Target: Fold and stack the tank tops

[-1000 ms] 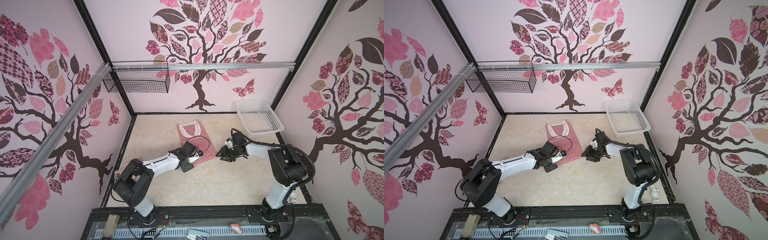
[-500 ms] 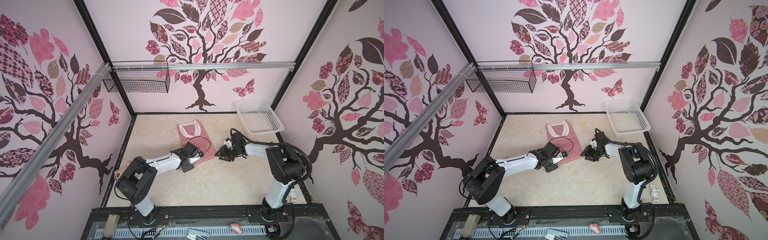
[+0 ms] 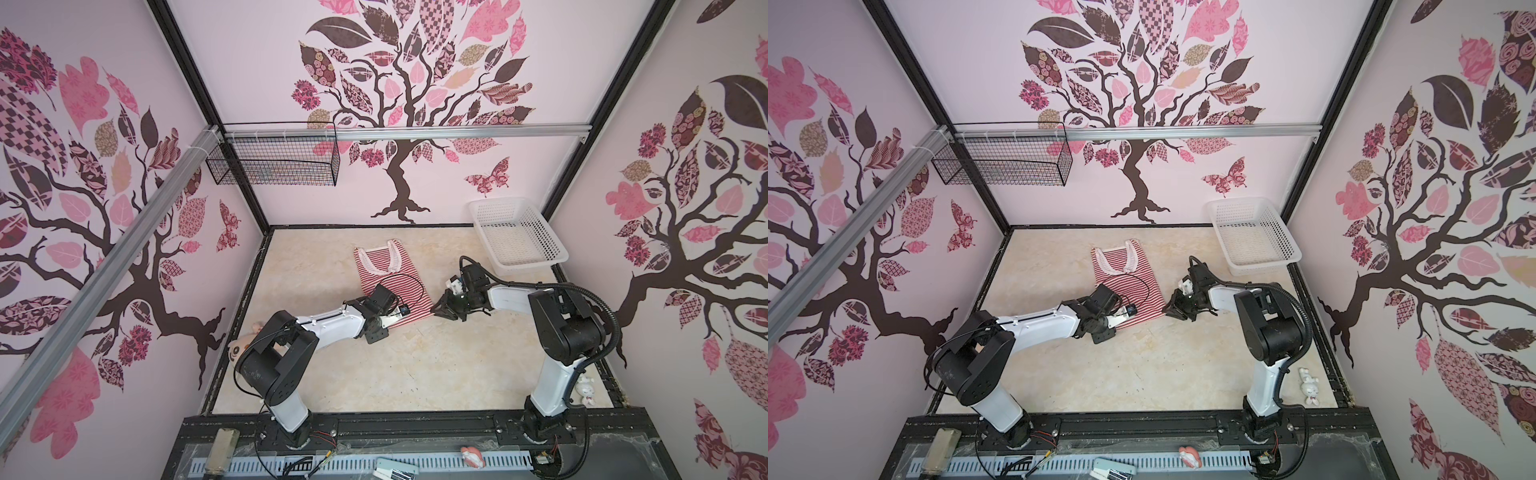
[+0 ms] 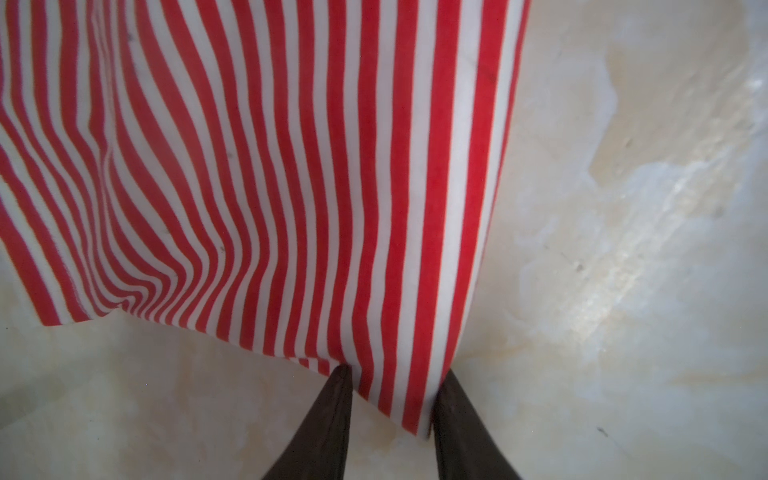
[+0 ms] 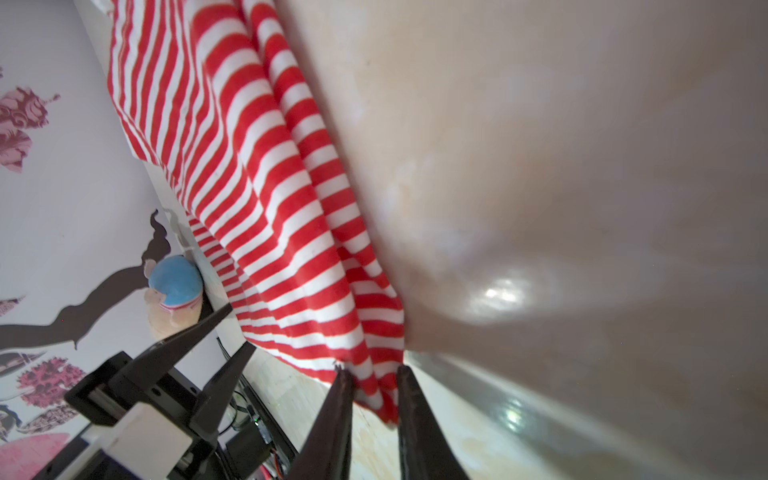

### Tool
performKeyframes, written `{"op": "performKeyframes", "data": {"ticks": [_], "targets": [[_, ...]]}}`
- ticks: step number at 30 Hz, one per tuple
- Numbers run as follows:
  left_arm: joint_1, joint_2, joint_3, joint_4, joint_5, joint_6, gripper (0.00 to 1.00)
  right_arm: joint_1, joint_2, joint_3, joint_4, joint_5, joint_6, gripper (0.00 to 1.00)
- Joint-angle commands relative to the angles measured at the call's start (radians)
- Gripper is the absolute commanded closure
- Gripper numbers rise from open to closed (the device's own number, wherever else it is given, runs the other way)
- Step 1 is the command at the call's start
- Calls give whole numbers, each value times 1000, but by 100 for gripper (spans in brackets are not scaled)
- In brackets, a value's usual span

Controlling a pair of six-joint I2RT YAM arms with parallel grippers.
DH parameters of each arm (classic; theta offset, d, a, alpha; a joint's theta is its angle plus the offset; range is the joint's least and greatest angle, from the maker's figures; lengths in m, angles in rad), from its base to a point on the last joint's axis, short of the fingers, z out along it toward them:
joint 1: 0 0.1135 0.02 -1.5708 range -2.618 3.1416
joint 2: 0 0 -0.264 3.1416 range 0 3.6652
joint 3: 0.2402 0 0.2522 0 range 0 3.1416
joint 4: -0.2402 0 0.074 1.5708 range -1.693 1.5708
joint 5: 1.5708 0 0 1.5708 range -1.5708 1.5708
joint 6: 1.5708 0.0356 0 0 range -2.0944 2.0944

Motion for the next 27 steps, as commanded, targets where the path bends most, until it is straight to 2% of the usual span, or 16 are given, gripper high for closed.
{"op": "performKeyframes", "data": {"ticks": [1,4,9,12,27], "targets": [[-1,13,-5,-14,9,6,67,-2,14,33,-3,-6,-4,89],[-2,25,8,-17,7,4,73,-2,16,29,16,-11,1,100],[-2,17,28,-46,20,-5,84,-1,-24,-2,25,-21,11,100],[0,-17,33,-83,61,-8,87,-2,-77,-36,21,-26,13,100],[-44,-220,76,-369,328,-61,85,-1,-466,-243,-109,-47,34,100]]}}
